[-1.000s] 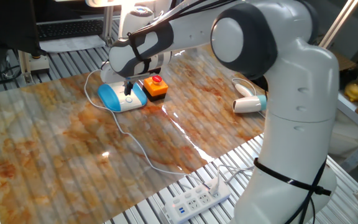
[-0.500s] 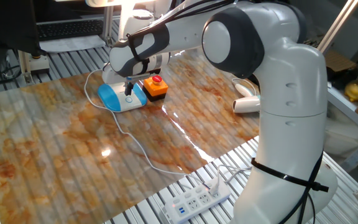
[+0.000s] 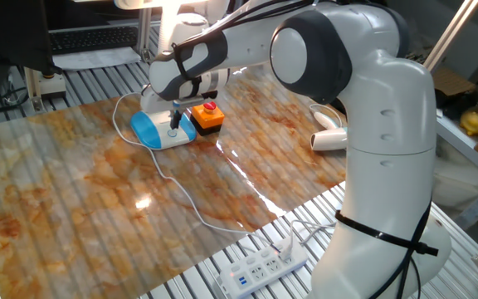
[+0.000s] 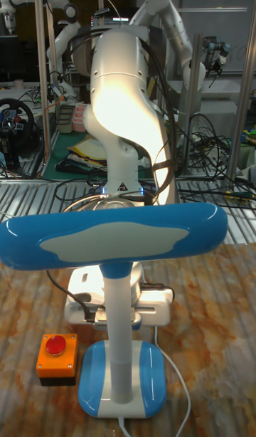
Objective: Turn off the desk lamp by pressing the button
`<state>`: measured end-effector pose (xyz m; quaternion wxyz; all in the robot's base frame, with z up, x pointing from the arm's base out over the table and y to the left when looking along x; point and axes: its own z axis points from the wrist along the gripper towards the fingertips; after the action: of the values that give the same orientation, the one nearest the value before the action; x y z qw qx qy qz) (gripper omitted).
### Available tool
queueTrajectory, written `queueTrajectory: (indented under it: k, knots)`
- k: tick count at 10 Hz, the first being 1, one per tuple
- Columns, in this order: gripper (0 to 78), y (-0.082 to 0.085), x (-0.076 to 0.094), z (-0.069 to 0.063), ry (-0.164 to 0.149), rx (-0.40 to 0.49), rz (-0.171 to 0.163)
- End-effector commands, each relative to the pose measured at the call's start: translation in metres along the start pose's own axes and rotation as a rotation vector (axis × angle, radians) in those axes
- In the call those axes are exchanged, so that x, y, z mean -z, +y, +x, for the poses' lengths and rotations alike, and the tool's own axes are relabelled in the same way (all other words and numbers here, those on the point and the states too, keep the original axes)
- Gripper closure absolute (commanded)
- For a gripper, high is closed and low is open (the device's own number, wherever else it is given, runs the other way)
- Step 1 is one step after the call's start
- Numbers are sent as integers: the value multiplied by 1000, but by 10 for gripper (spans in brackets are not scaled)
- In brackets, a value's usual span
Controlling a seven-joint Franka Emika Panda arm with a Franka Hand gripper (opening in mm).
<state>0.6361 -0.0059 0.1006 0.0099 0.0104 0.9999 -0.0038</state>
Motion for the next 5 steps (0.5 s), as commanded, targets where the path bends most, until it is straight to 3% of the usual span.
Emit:
queueTrajectory:
  k: [1, 2, 5]
  knots:
    - [776, 3, -1, 5, 20, -14, 1]
    - [776, 7, -3, 14, 21, -30, 5]
    - [776, 11, 0, 25, 34, -46, 9]
